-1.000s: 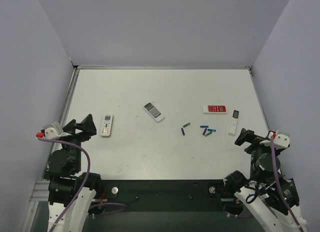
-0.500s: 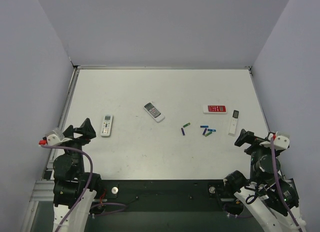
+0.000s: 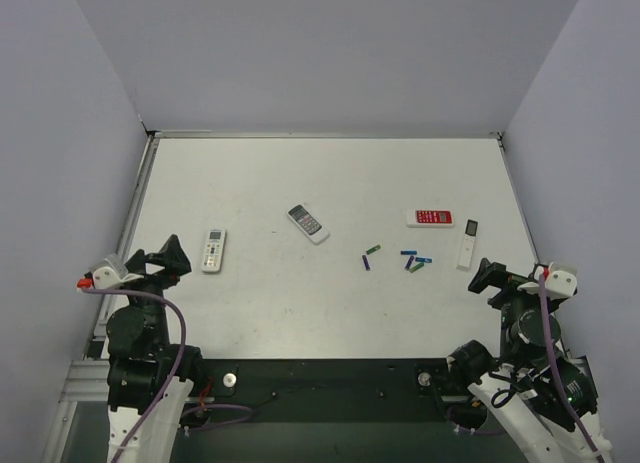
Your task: Load the batteries into the remote control
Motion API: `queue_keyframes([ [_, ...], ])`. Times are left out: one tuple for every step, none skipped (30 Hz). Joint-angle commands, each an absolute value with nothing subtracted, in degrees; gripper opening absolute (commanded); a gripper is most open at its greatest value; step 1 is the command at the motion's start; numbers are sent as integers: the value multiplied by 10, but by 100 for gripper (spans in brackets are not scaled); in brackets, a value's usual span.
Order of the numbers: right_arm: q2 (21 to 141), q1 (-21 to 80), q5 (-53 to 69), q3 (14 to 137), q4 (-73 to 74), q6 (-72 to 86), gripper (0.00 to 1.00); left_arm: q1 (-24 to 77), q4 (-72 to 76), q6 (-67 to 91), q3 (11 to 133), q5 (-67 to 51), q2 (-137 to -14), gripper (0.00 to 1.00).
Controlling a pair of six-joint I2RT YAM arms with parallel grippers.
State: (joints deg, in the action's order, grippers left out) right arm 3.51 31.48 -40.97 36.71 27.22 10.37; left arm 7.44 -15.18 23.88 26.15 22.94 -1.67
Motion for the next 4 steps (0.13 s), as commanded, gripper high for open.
queue_keyframes([
  [29, 314, -413, 362, 251, 97, 98, 69, -119, 244, 264, 222, -25, 95],
  [29, 314, -411, 362, 250, 97, 98, 67, -119, 244, 263, 221, -25, 95],
  [31, 313, -411, 362, 249, 97, 98, 66, -120, 246, 263, 222, -24, 95],
  [32, 313, -411, 363, 248, 97, 98, 65, -120, 248, 263, 223, -22, 95],
])
